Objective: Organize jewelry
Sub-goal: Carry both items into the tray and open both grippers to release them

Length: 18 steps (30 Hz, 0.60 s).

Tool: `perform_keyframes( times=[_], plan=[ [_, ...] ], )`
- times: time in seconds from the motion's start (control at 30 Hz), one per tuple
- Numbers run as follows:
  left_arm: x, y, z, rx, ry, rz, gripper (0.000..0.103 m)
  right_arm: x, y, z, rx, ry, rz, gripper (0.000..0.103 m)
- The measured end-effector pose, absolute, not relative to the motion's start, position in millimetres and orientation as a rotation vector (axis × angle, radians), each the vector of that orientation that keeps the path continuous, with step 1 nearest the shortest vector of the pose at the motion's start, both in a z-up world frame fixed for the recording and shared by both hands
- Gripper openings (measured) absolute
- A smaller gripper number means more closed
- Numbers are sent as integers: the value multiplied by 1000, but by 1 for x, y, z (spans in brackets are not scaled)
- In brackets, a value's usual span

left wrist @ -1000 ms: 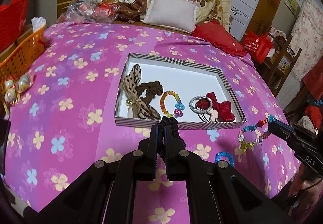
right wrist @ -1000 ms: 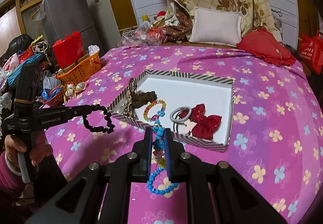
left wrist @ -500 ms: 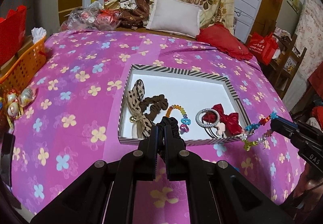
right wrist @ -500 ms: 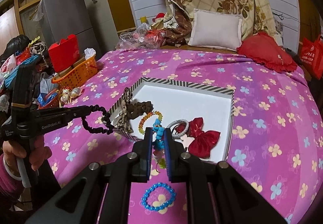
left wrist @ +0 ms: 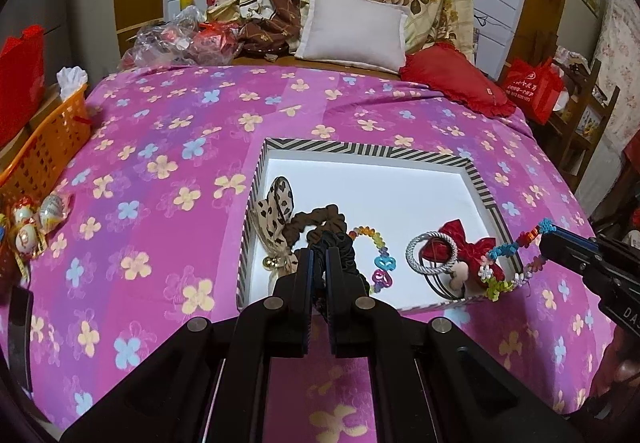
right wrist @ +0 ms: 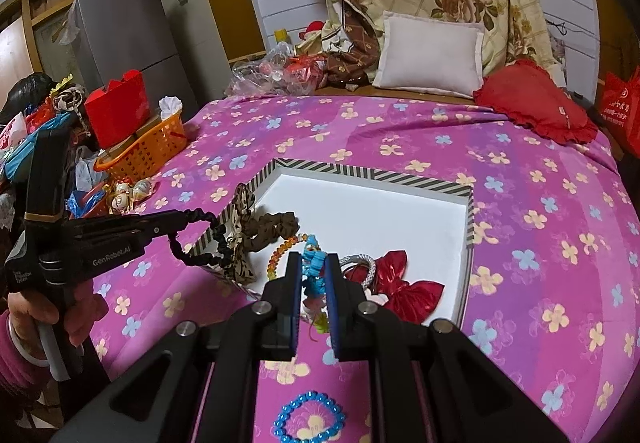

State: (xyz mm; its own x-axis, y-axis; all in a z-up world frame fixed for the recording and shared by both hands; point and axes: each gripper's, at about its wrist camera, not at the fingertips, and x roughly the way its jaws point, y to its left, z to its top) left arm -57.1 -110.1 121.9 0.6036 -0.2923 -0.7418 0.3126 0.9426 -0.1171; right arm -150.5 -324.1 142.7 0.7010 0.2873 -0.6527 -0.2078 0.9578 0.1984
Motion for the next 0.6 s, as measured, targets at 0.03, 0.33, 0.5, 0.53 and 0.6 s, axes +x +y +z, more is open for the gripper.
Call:
perform_keyframes(
  times=[0.03, 0.33, 0.5, 0.53, 0.6],
  plan=[
    [-55, -111, 121, 26, 856, -349, 0, -147, -324, 141, 115, 748, 277, 11],
    [-34, -121, 108, 3, 894, -370, 0, -119, -324, 131, 124, 775, 278, 11],
    [-24, -130, 99, -11, 916, -386, 0, -103, -322, 124, 125, 788, 272, 11],
    [-22, -131, 98, -12, 920, -387, 0, -99, -323, 122, 129, 792, 271, 11],
    [-18, -133, 94, -14, 929, -387, 0, -92, -323, 118, 137, 799, 269, 11]
  ],
)
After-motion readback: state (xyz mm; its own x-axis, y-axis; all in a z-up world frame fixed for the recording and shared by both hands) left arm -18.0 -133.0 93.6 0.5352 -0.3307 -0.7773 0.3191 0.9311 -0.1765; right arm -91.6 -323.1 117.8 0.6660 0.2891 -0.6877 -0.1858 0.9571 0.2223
